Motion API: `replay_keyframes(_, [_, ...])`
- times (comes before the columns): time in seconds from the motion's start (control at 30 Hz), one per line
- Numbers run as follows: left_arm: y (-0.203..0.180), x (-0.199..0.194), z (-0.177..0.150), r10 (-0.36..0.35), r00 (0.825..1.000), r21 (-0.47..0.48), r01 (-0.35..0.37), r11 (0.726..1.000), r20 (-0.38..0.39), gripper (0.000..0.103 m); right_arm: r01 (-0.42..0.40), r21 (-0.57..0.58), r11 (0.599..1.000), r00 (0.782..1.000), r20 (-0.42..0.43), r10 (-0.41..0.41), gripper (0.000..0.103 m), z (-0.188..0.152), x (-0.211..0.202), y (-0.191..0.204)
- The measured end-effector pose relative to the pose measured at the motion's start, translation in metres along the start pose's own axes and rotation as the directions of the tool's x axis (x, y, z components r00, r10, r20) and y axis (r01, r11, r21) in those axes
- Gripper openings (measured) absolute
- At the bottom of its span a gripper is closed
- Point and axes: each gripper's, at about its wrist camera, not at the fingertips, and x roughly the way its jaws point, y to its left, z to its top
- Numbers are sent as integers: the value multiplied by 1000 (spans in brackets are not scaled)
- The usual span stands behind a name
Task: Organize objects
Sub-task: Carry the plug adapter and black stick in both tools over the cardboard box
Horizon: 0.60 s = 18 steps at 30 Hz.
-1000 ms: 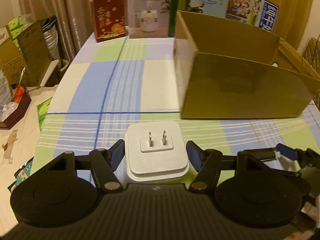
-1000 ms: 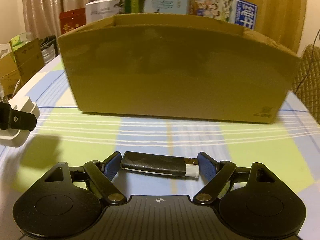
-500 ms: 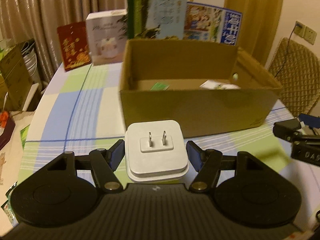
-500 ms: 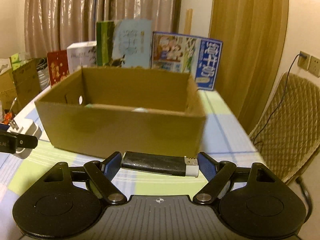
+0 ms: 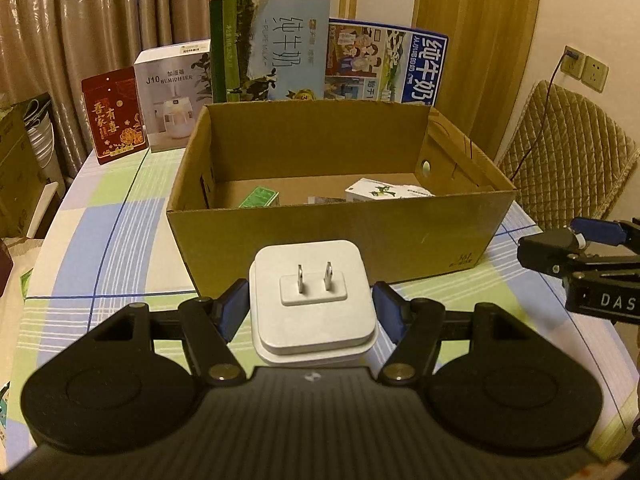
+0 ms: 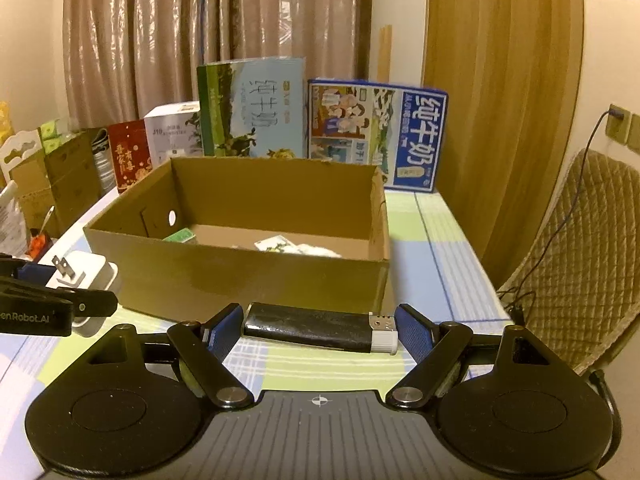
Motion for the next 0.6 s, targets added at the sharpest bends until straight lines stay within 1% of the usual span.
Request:
replay_keyframes(0.1, [-2,1,-1,2,1000,6,-2,1000,-3,63,-11,27,1000,1000,-12,12,79,1,0,-4])
replay_keyframes(0.27, [-6,0,0,-4,1000,9,4,1000,1,63,-21,34,999,1000,-11,21,79,3,0,-5])
replay_keyframes(0.5, [-11,-5,3,-6,1000,24,5,1000,19,63,-26,37,999,1000,-8,26,79,5,1,-6])
replay_keyframes(0.6, [-12,-7,6,-7,1000,21,7,1000,25,63,-19,20,1000,1000,9,18,79,8,-1,-5])
